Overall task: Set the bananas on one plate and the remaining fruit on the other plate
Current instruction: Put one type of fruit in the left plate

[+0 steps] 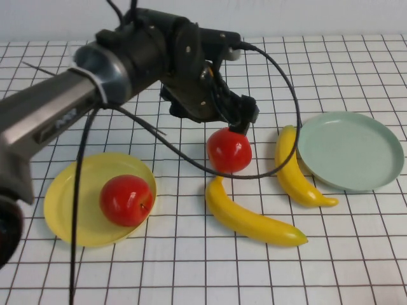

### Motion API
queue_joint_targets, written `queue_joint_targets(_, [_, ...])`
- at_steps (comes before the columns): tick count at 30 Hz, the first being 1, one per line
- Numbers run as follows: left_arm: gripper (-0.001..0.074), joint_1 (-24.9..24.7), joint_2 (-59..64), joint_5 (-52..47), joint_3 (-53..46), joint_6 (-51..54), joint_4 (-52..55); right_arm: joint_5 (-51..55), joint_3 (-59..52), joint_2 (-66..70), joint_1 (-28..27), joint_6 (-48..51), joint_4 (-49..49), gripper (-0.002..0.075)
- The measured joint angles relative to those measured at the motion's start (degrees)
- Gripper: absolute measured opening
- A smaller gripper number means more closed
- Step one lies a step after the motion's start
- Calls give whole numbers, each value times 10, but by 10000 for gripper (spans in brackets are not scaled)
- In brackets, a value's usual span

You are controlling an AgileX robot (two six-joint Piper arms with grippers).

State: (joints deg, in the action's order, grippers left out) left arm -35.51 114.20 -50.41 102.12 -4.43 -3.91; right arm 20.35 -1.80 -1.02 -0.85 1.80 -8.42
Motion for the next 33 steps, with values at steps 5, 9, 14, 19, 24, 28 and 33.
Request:
queue_joint_targets(5, [668,-23,84,-87,115,75,-4,0,0,0,0,0,0,-15])
queue_joint_targets(9, [669,-26,134,-158,185,124,-5,0,0,0,0,0,0,-15])
queue_joint_targets(14, [669,-23,150,-173,211,154,-1,0,0,0,0,0,0,-15])
queue_joint_targets(19, [669,-18,153,-173,212,163,10,0,0,0,0,0,0,-15])
queue_joint_targets(24, [669,-16,155,-172,212,174,29,0,0,0,0,0,0,-15])
queue_joint_targets(28, [669,-16,158,-166,212,181,33,0,0,0,0,0,0,-15])
queue_joint_targets(33, [669,-16,170,-165,212,181,33,0,0,0,0,0,0,-15])
